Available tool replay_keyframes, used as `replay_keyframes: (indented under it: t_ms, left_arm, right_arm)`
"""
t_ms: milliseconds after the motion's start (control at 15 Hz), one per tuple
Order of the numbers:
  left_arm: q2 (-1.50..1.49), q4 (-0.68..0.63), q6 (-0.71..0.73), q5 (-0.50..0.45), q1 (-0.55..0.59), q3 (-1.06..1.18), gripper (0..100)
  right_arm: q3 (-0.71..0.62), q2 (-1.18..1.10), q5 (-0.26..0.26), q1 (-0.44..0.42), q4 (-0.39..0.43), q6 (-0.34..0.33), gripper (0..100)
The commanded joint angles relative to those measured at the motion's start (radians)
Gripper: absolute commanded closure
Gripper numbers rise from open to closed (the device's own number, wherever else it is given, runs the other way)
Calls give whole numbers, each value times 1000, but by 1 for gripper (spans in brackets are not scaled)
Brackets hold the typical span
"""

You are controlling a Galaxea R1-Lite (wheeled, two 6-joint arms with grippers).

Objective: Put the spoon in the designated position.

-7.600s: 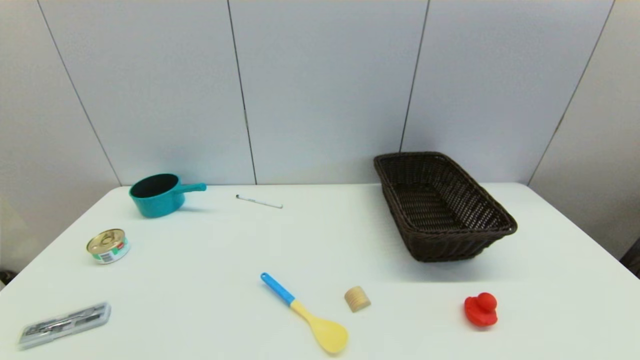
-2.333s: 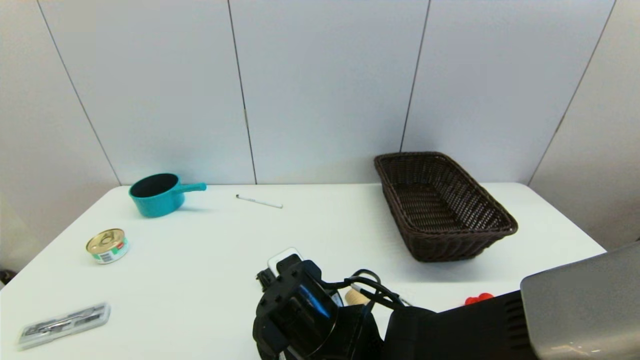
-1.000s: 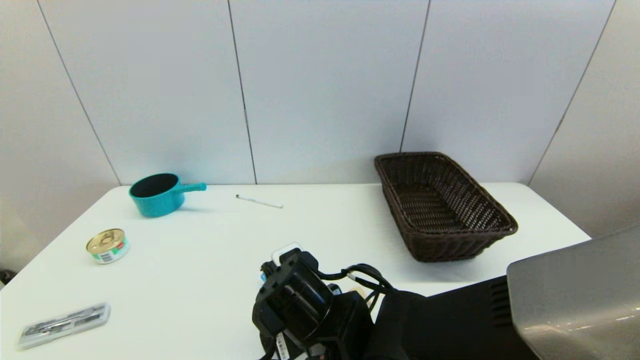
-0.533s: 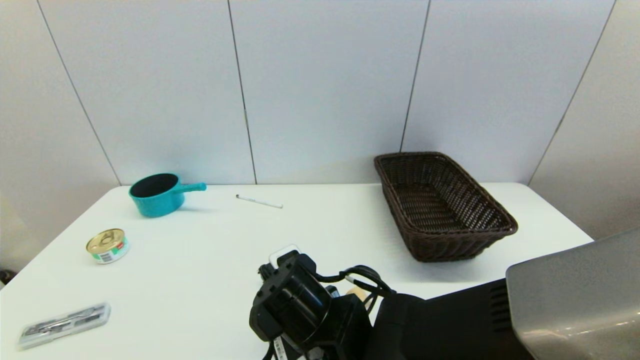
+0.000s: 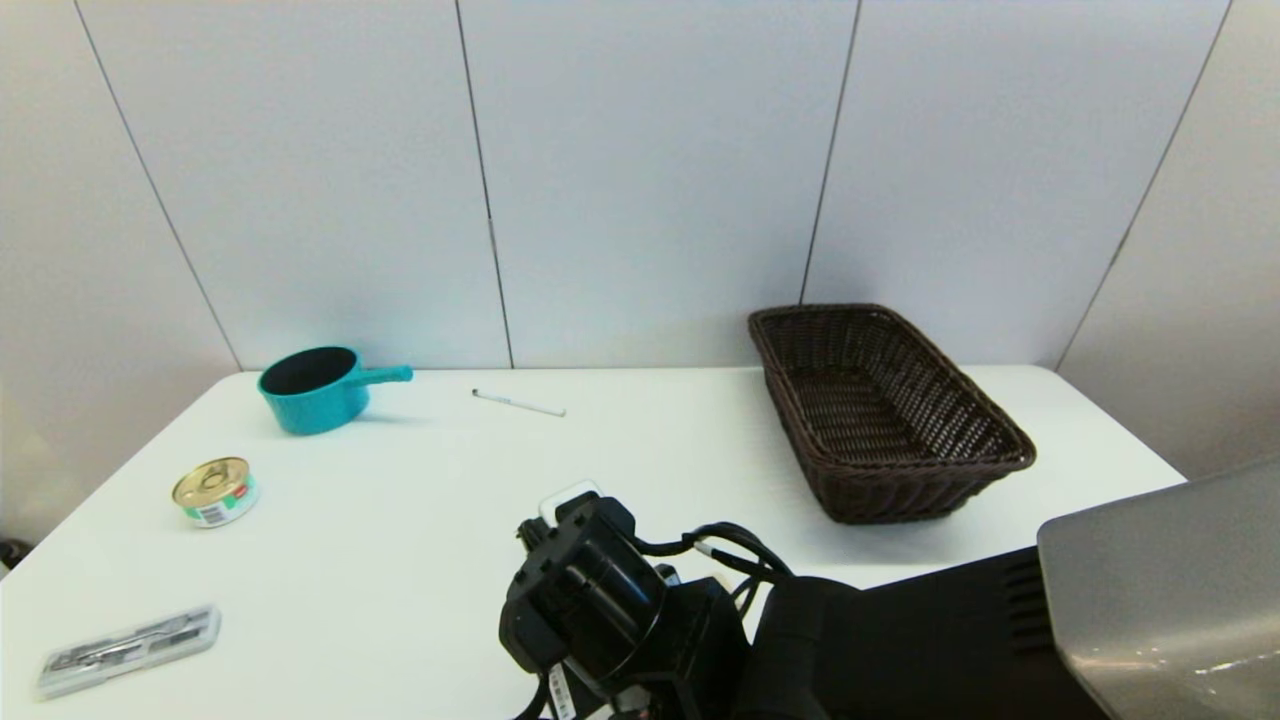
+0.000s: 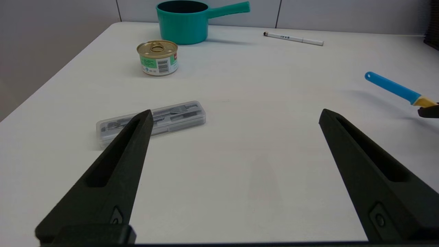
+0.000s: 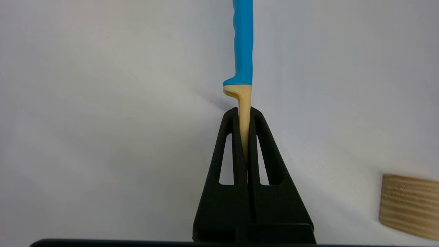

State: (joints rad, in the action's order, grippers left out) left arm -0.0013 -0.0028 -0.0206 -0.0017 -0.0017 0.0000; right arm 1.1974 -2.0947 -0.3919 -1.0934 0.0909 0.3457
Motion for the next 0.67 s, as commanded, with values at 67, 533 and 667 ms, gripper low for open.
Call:
replay_keyframes:
  t_ms: [67,533,667]
  left_arm:
    - [1,0,-2,0,0,2,0]
    - [1,0,-1,0,0,2,0]
    - [1,0,-1,0,0,2,0]
  right_arm:
    - [22,67,-2,1,-10,21,100]
    - [137,355,-5,127,-220,-25,100]
    - [175,446,-5,196,-329,-74,100]
